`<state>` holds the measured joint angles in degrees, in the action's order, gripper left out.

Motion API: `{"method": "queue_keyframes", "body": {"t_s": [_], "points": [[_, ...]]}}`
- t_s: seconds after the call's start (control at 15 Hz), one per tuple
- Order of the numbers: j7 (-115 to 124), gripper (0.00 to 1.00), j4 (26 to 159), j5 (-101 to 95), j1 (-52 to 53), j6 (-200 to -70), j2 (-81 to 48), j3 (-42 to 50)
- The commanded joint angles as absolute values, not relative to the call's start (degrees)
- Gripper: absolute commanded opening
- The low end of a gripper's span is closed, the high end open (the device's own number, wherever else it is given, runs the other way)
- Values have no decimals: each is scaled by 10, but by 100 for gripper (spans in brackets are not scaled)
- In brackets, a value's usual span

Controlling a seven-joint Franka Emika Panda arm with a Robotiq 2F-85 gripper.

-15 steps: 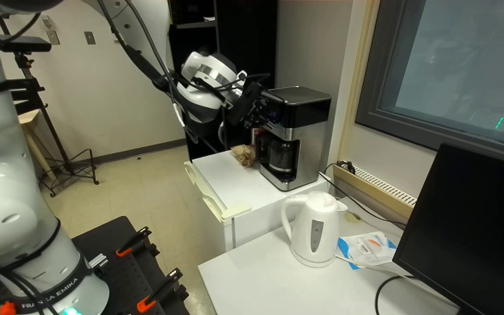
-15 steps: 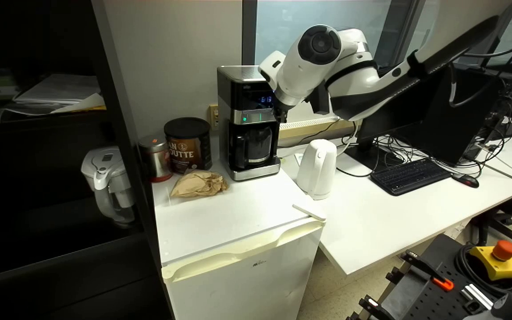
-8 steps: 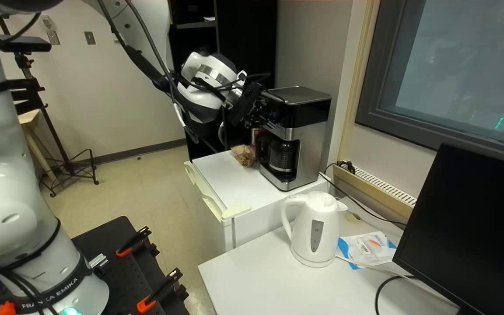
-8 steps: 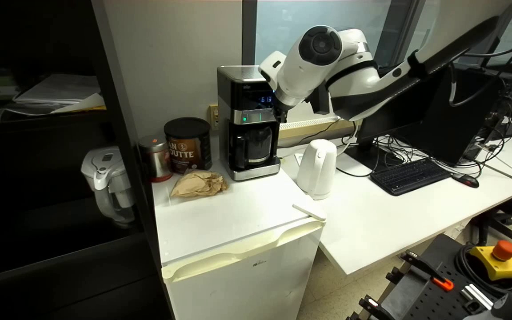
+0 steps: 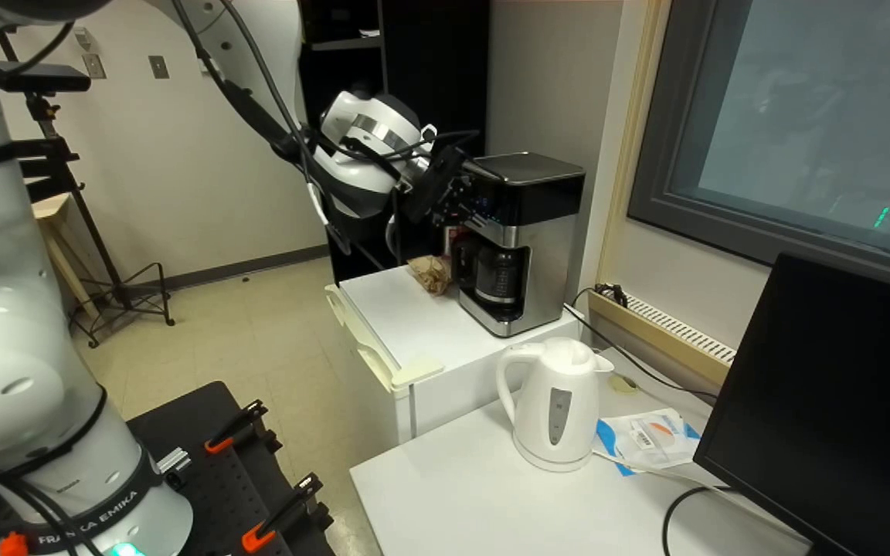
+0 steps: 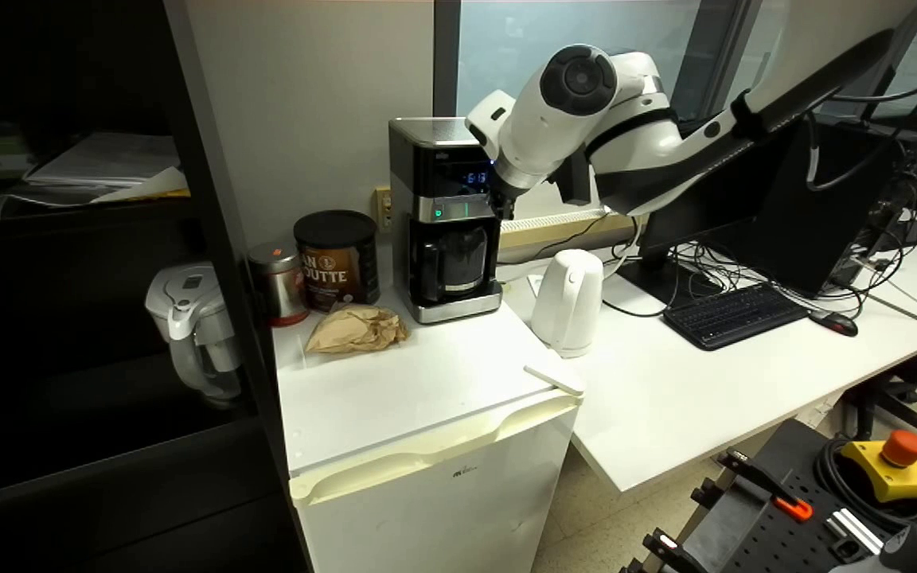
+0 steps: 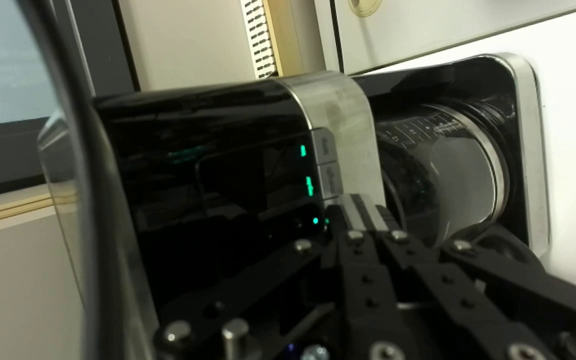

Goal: Press a button on the coffeemaker.

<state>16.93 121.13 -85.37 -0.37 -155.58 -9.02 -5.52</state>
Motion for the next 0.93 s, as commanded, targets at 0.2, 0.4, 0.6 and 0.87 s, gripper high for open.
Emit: {"method": "queue_keyframes", "body": {"t_s": [0.2,0.4,0.6,0.87], "points": [[183,1,1202,-876,-8,-1582,-95,-53],[189,1,1218,-897,-4,-1582,-78,-56],[200,1,1229,-924,0,-1588,-67,-60],[233,1,1253,-968,7,-1581,-49,-67]]}}
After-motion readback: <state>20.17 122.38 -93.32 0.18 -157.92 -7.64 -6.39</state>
